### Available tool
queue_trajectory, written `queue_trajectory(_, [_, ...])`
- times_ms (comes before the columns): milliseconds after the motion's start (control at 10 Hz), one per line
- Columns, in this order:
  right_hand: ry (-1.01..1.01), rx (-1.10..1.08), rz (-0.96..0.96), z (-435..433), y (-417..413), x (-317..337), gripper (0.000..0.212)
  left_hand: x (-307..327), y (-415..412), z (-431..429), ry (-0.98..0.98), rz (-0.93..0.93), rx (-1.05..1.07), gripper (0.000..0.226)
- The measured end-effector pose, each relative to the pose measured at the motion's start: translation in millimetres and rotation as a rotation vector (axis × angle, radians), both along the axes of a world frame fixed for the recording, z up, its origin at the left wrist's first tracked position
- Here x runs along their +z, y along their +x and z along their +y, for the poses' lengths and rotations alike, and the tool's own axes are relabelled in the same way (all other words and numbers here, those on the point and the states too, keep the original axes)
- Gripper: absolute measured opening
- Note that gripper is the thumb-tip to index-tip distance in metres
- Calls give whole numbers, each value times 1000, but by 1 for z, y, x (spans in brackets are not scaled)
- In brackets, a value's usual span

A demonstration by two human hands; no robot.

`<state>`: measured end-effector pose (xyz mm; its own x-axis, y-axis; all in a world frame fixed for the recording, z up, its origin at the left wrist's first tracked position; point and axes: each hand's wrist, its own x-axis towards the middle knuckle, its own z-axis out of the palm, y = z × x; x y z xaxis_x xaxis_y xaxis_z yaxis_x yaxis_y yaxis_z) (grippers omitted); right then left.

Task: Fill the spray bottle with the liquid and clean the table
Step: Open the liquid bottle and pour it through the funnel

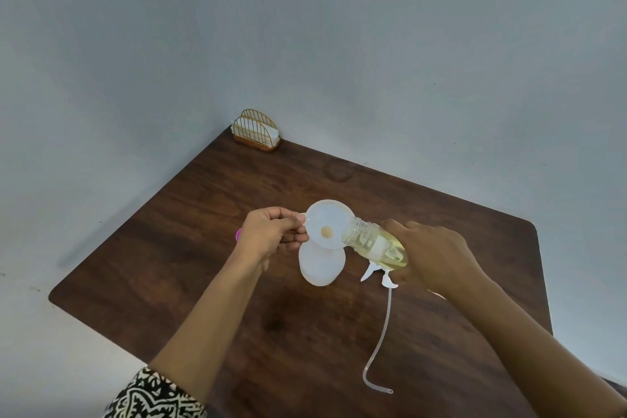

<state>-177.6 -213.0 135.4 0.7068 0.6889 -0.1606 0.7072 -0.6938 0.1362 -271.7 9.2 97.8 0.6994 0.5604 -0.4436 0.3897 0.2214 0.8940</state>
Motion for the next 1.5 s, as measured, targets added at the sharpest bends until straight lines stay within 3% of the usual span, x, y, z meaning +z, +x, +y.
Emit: queue_trajectory(1500, [-12,37,21,-4,7,1,73,3,0,-4,12,8,-6,9])
